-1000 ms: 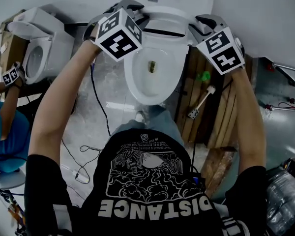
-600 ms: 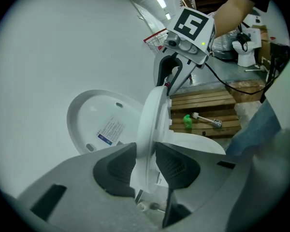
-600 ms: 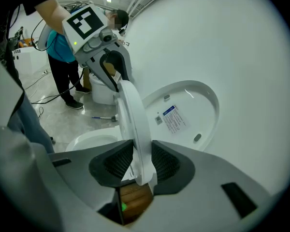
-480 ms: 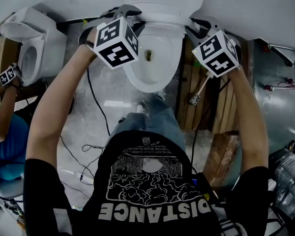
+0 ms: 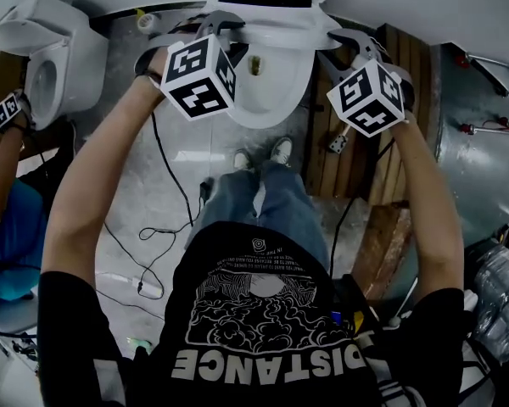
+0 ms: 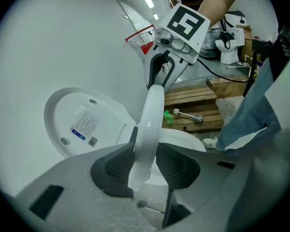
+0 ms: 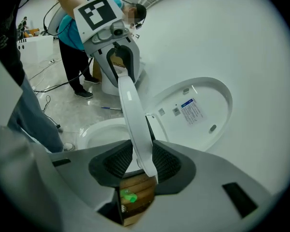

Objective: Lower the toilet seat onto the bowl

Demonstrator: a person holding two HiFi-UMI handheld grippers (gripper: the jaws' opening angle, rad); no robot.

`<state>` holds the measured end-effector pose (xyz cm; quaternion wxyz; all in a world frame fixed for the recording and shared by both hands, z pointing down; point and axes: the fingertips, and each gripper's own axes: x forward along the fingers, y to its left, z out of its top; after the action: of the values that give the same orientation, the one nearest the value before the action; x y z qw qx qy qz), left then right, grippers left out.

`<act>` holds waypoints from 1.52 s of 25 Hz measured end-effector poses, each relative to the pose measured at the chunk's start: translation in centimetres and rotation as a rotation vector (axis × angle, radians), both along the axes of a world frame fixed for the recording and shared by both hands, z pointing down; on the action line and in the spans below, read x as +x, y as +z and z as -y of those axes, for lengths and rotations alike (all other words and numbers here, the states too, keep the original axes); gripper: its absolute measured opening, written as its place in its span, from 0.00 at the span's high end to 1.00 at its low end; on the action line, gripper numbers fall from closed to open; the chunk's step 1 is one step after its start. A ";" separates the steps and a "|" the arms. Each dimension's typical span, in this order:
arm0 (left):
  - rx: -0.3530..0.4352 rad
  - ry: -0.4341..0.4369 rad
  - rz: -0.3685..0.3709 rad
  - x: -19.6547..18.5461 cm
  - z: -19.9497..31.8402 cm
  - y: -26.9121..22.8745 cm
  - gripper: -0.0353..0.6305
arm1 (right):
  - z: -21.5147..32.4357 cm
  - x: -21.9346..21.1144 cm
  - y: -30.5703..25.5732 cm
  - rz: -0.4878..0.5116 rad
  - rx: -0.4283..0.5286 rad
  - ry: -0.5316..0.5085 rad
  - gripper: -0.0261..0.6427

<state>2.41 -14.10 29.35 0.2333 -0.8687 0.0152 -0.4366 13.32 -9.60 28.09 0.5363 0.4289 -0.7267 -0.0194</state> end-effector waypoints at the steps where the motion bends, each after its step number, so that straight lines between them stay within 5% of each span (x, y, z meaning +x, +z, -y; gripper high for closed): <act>1: -0.008 0.003 0.006 -0.4 -0.4 0.4 0.74 | -0.4 -0.4 0.4 -0.004 -0.005 -0.006 0.76; 23: 0.060 0.062 0.153 -3.7 -8.4 11.5 0.68 | -8.3 -3.9 11.6 -0.065 -0.089 -0.217 0.70; 38: 0.131 0.133 0.184 -5.6 -12.5 20.3 0.62 | -12.3 -6.1 20.6 -0.163 -0.144 -0.345 0.64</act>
<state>-3.17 -1.56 49.66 0.3182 -0.8072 -0.0353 -0.4960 7.22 2.65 48.65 0.6115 0.2557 -0.7429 -0.0935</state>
